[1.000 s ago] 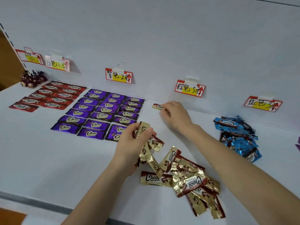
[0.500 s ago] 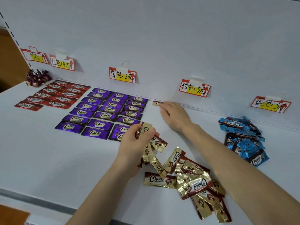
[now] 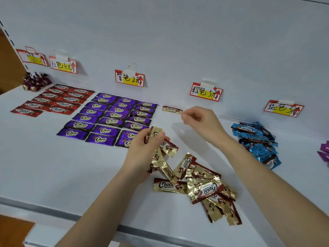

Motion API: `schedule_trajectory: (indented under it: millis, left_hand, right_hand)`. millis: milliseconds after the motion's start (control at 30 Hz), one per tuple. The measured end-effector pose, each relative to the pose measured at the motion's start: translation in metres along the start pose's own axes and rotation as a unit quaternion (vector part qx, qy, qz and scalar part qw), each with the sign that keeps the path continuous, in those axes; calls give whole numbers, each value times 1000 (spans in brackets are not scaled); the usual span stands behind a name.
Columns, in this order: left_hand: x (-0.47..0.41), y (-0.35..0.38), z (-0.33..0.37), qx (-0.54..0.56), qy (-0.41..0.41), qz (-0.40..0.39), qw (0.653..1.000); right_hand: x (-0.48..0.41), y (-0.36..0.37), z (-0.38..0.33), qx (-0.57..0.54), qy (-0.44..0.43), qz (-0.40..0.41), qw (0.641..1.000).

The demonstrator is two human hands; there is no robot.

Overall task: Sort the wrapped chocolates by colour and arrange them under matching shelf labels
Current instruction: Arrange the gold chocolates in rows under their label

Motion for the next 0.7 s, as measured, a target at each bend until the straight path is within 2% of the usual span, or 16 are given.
schedule_trajectory:
  millis: [100, 167, 333, 433, 567, 700]
  left_hand:
    - [2, 0, 1, -5, 3, 4, 1000]
    - [3, 1, 2, -9, 6, 0, 1000]
    - [8, 5, 5, -1, 3, -3, 1000]
    - [8, 4, 10, -7, 28, 6, 1000]
    - [14, 2, 12, -24, 44, 7, 999]
    - [19, -3, 8, -46, 36, 6, 998]
  right_hand:
    - [37, 3, -8, 21, 27, -115, 993]
    - [53, 8, -6, 81, 36, -168, 982]
    - [62, 15, 9, 225, 74, -204, 950]
    - [62, 15, 13, 260, 108, -215, 935]
    - [63, 14, 15, 214, 131, -203, 947]
    - [66, -1, 12, 73, 128, -113, 983]
Point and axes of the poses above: each hand's wrist, its own x-axis away from the middle knuckle, its own y-axis out of the palm, z = x × y, the point moved 6 cm from there along -x, towards the middle knuckle, and after that the axes turned 7 degrees about -x, right-handed, at the moved point
